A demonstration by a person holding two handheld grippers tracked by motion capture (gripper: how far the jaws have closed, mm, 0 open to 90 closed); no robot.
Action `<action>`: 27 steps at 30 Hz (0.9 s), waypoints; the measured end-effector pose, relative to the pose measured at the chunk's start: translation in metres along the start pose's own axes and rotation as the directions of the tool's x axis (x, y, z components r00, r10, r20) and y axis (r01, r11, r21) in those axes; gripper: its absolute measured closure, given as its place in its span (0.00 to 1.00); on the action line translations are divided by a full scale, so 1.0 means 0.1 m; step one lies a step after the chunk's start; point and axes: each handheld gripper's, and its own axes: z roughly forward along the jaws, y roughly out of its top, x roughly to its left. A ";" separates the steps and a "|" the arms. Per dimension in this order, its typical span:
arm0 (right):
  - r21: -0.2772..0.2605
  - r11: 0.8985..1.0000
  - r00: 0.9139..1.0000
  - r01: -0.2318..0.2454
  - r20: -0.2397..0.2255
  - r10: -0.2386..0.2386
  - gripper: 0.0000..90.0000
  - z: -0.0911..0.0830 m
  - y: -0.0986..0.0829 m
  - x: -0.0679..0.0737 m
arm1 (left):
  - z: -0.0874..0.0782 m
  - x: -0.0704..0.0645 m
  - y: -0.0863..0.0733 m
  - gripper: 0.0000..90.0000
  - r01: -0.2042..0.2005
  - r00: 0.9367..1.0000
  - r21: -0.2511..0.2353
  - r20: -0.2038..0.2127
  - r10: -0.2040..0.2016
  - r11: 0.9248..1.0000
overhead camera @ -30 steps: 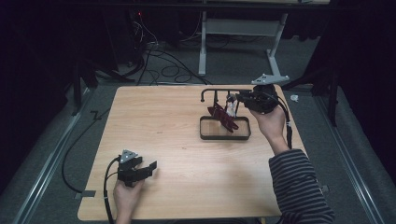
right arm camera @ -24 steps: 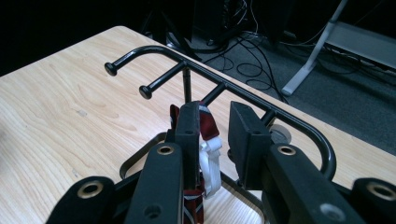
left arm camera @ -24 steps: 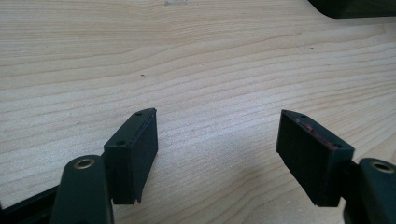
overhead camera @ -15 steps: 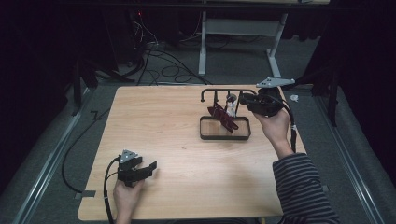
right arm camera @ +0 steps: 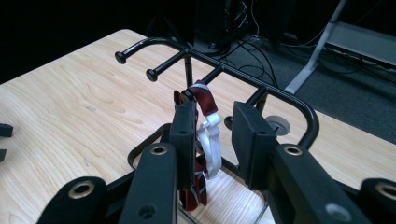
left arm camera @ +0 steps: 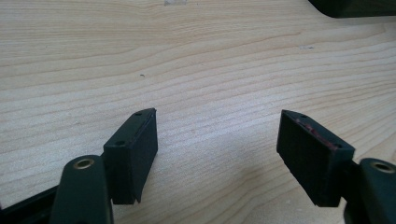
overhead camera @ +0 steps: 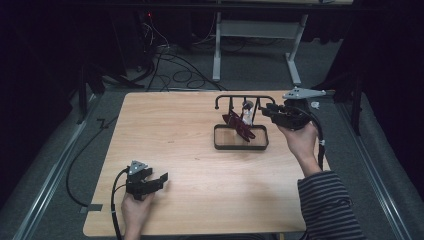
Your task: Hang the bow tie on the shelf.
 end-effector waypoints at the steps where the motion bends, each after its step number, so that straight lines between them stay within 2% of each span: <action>1: -0.002 1.000 1.000 0.007 0.001 -0.007 0.80 -0.01 -0.01 -0.01 | 0.00 0.00 0.00 0.33 0.000 1.000 0.000 0.000 0.000 1.000; 18: -0.021 0.999 1.000 -0.030 -0.003 0.030 0.79 -0.18 -0.25 -0.04 | 0.00 0.00 0.00 0.33 0.002 1.000 -0.002 -0.001 -0.002 1.000; 27: -0.026 0.999 1.000 -0.028 -0.009 0.028 0.78 -0.24 -0.32 -0.01 | 0.00 0.00 0.00 0.33 0.002 1.000 -0.002 0.000 -0.002 1.000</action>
